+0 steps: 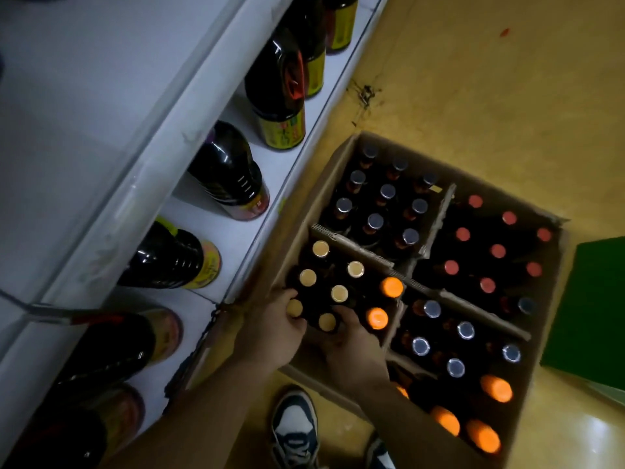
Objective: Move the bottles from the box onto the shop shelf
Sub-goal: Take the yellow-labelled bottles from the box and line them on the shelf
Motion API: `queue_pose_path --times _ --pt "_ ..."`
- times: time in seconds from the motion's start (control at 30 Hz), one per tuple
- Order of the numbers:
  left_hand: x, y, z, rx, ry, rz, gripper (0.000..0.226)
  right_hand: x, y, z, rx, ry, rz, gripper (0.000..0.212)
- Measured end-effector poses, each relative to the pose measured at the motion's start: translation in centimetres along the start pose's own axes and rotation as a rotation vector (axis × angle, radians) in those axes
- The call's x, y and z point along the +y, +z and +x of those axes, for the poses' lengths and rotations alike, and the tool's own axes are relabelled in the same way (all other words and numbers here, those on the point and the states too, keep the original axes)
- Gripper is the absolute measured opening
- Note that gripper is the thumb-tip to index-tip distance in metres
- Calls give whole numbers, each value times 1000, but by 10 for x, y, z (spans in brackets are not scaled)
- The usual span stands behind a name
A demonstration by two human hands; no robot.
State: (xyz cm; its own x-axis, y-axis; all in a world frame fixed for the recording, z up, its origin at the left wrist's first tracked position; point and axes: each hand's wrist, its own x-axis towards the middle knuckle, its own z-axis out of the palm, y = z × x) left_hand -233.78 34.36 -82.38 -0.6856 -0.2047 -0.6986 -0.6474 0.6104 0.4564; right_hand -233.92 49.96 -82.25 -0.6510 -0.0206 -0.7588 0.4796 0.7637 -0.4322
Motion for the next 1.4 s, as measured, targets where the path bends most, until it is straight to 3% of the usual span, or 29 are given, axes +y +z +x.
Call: queue_pose_path --times 0.17,0.33,0.7,1.07,1.4 --pt "-5 17 15 33 30 125 51 -1 16 13 -31 -6 -66 45" --pt "-6 26 23 78 27 106 45 -2 19 24 -64 10 7 48" --pt "-10 25 23 130 69 143 43 -3 19 31 8 -20 -90 36" --pt "-10 20 6 111 11 42 39 1 6 1 -31 -15 -70 42" --pt "10 -3 -36 153 17 49 39 -14 -26 -48 13 -47 -75 35"
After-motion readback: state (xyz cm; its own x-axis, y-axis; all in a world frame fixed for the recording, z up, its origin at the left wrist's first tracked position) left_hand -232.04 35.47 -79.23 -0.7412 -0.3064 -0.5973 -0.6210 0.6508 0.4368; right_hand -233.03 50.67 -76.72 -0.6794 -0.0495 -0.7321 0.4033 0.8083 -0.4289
